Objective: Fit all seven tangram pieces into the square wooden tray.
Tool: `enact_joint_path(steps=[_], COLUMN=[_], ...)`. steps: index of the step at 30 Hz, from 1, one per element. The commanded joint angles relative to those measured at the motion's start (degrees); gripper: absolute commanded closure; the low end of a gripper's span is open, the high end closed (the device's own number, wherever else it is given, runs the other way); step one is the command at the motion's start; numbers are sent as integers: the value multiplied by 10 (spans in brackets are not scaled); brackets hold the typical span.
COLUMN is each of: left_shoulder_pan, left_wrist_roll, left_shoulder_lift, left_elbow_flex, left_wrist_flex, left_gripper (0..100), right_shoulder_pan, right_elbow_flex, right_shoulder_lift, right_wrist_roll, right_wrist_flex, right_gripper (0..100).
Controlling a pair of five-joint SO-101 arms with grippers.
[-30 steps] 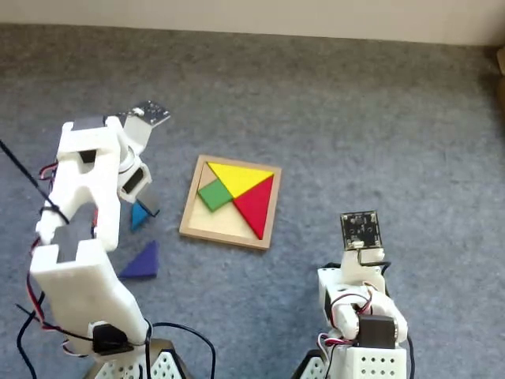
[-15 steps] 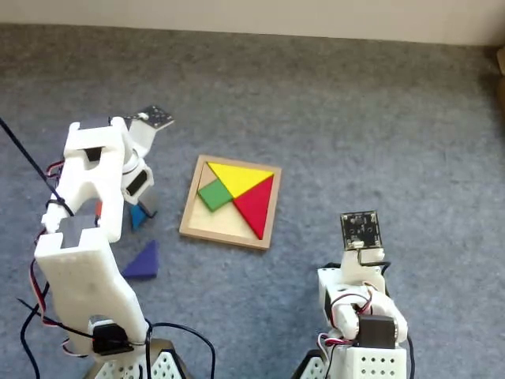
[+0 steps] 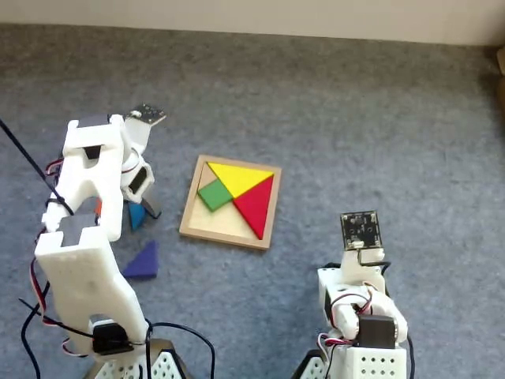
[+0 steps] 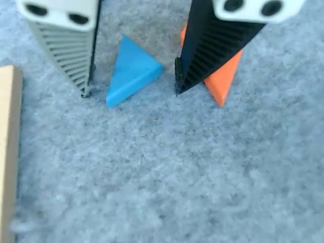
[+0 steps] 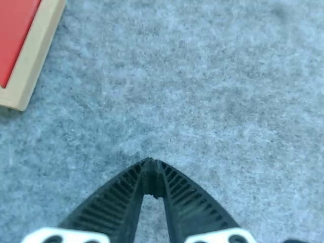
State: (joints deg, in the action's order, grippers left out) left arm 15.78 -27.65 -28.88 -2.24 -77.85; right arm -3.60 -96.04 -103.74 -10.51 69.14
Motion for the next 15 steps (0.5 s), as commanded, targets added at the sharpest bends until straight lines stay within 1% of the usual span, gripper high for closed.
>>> enact_joint_path(steps=[1,5,11,15], left_shoulder_pan=[11,10,12,10], left_wrist_roll=[9,11,11,15], left_shoulder_lift=[40,40,45,46], left_elbow_flex=[-7,24,59,59], left_wrist_flex=[-4,-2,-2,-4], left_gripper=[742,756,837,853], right_shoulder_pan=[7,7,7,7], right_elbow_flex=[-82,-82,-82,-82], right_shoulder_lift=[7,7,7,7], right_wrist_roll=[0,0,0,0], right_wrist_flex=[5,5,5,5], right_gripper=[982,982,982,982])
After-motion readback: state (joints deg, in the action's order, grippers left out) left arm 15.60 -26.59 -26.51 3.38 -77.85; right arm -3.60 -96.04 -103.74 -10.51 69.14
